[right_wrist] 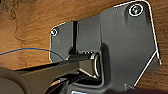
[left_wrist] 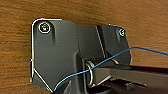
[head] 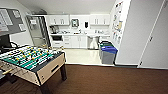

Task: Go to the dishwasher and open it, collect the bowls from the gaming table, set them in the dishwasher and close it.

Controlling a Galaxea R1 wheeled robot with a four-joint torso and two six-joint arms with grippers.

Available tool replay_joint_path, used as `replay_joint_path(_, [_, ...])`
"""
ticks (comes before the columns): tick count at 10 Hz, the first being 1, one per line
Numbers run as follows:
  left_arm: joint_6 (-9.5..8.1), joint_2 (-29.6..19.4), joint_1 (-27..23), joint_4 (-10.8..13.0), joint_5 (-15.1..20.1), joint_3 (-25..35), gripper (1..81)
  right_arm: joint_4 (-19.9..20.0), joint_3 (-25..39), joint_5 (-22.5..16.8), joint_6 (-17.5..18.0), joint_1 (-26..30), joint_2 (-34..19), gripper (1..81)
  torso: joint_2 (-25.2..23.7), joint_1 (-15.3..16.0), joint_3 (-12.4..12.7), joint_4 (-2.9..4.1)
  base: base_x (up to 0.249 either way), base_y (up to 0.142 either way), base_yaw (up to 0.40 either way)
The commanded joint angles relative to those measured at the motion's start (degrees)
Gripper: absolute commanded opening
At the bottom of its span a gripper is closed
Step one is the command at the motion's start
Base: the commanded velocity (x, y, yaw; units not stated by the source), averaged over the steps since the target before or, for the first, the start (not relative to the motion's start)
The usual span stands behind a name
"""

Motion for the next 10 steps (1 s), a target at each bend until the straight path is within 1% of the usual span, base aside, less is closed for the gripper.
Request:
replay_joint_path(1, [0.4,-1.29,-3.21,0.27,2.8,0.62,81.1,-1.03,0.99,-2.43,-0.31,2.44,-1.12,81.1,0.0,0.0,0.0,0.0,0.091,0.0,0.0])
replay_joint_path(5, [0.31,-1.38,-3.21,0.36,2.8,0.62,81.1,-1.3,1.25,-2.25,-0.31,2.09,-1.21,81.1,0.02,0.0,-0.02,0.0,0.134,0.0,0.0])
replay_joint_path(10, [0.23,-1.38,-3.21,-0.08,2.71,0.62,81.1,-1.38,0.99,-2.16,-0.31,2.09,-1.29,81.1,0.04,0.02,-0.02,0.0,0.152,0.0,0.0])
